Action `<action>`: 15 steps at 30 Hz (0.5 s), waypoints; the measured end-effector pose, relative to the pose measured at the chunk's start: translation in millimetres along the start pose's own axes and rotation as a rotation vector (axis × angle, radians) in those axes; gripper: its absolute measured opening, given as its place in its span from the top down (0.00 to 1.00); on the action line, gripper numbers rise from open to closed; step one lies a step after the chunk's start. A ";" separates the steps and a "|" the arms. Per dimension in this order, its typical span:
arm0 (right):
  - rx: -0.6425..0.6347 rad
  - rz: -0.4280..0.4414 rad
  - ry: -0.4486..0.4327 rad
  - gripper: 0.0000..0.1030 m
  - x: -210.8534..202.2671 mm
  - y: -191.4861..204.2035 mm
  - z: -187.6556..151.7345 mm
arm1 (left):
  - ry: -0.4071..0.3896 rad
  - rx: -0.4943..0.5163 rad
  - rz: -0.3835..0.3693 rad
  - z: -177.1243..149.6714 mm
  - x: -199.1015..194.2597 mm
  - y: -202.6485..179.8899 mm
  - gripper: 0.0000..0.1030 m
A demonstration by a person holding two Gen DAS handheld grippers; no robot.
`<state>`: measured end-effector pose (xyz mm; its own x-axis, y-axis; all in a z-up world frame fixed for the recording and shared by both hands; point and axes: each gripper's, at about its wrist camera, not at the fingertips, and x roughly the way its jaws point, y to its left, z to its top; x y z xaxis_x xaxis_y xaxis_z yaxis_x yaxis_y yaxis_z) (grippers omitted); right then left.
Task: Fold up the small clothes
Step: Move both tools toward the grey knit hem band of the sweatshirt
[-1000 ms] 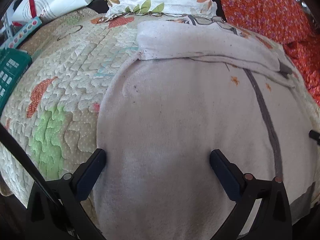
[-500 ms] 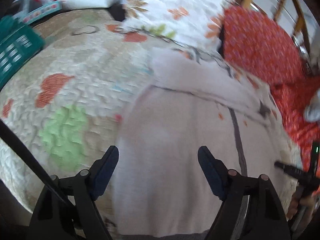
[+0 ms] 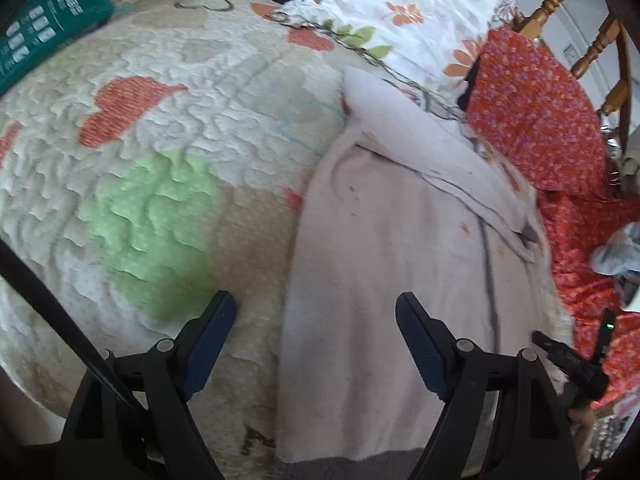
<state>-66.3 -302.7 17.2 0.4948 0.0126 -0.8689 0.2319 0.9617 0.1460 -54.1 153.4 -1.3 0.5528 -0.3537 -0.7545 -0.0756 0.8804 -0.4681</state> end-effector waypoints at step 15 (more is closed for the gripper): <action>-0.045 -0.043 -0.024 0.09 2.0 11.2 -5.2 | 0.023 0.084 -0.015 -26.0 7.1 -32.9 0.26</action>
<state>-67.0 -290.4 14.7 0.5049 -0.0351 -0.8624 0.2159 0.9725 0.0869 -69.2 113.8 -3.3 0.5339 -0.3736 -0.7585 0.0032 0.8980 -0.4400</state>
